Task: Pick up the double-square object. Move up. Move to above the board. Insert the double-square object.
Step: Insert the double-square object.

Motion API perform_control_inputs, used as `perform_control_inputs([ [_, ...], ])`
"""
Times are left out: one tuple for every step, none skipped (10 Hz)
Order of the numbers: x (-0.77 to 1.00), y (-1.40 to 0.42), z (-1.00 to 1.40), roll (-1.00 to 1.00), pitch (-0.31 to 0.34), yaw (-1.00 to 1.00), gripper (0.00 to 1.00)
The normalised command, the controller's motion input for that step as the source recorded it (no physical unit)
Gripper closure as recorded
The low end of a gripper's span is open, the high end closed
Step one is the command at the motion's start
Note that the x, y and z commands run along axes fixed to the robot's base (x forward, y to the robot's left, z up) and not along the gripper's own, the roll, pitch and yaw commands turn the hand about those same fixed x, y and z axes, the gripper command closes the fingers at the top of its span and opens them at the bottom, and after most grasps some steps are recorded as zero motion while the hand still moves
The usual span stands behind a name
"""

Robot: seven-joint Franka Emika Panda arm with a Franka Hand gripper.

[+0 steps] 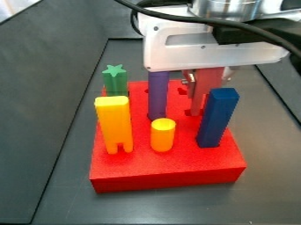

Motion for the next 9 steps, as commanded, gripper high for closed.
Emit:
perform_control_inputs([
  [-0.04, 0.03, 0.00, 0.00, 0.016, 0.00, 1.00],
  [0.00, -0.02, -0.06, 0.00, 0.000, 0.00, 1.00],
  [0.00, -0.11, -0.25, 0.03, -0.017, 0.00, 1.00],
  [0.05, -0.23, -0.47, 0.17, 0.000, 0.01, 1.00],
  [0.00, -0.17, -0.57, 0.28, 0.000, 0.17, 1.00],
  [-0.09, -0.10, -0.58, 0.37, 0.000, 0.28, 1.00],
  [0.00, -0.05, -0.65, 0.34, 0.000, 0.29, 1.00],
  [0.04, -0.04, -0.69, 0.28, 0.000, 0.18, 1.00],
  [0.00, 0.00, 0.00, 0.02, 0.007, 0.00, 1.00],
])
